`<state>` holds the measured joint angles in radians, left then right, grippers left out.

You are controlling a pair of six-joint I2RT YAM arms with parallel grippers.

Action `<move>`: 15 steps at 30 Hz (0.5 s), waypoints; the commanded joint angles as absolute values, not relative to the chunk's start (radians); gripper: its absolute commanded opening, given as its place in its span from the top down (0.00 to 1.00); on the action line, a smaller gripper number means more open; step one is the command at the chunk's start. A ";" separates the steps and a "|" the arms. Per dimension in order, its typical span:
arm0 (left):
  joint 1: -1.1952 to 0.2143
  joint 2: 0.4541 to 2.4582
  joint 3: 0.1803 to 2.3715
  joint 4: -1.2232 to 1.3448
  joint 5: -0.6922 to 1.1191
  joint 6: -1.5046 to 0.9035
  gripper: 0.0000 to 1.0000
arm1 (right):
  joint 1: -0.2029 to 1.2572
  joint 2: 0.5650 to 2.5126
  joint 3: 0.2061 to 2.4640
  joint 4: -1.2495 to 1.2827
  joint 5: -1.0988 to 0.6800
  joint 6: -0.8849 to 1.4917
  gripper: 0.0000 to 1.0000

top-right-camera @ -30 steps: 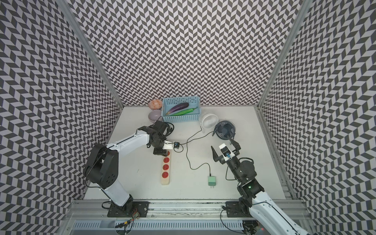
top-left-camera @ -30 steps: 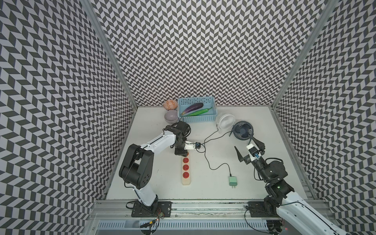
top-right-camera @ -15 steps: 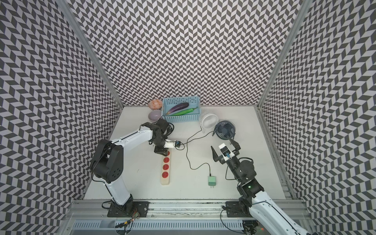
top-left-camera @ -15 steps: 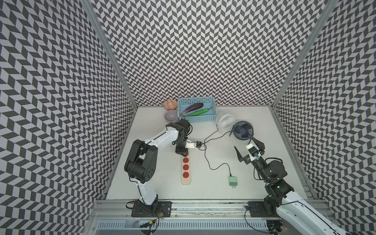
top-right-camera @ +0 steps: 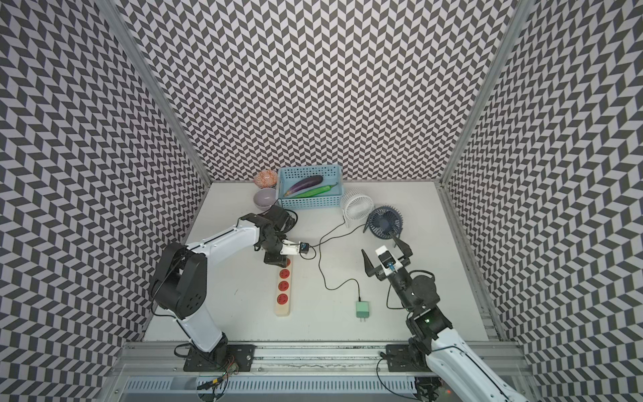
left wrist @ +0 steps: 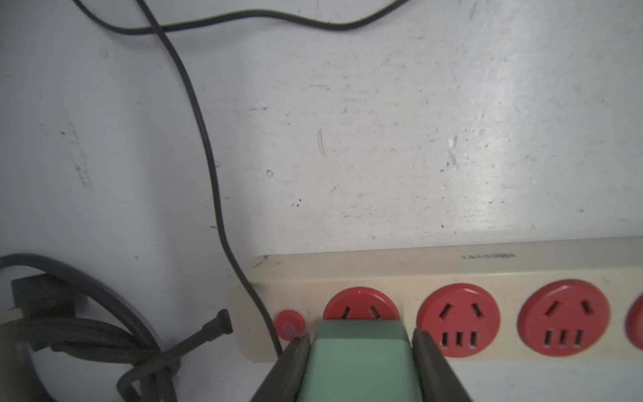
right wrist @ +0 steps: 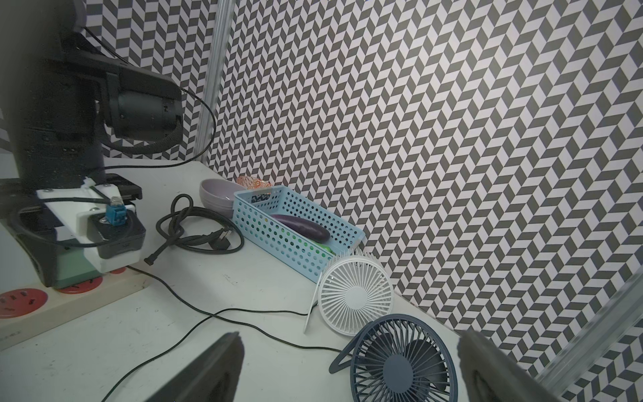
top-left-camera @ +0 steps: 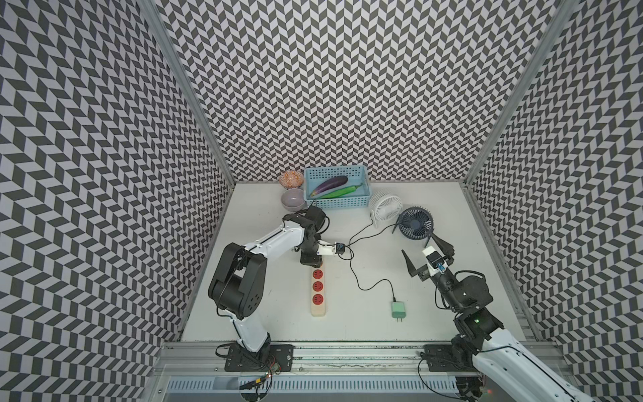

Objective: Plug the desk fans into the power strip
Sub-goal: Insert the plug into the socket.

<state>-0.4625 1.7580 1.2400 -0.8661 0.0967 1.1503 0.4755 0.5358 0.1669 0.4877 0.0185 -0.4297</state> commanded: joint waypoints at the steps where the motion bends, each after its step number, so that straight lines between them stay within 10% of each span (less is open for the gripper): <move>1: -0.474 1.762 1.252 -0.779 0.082 1.154 0.34 | 0.470 0.523 0.162 0.540 0.009 -0.433 0.00; 15: -0.483 1.600 1.290 -0.871 0.138 1.119 0.07 | 0.472 0.529 0.162 0.542 0.013 -0.437 0.00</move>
<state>-0.4774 1.6394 1.2629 -0.8406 0.0875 1.1378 0.4755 0.5358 0.1665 0.4877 0.0181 -0.4301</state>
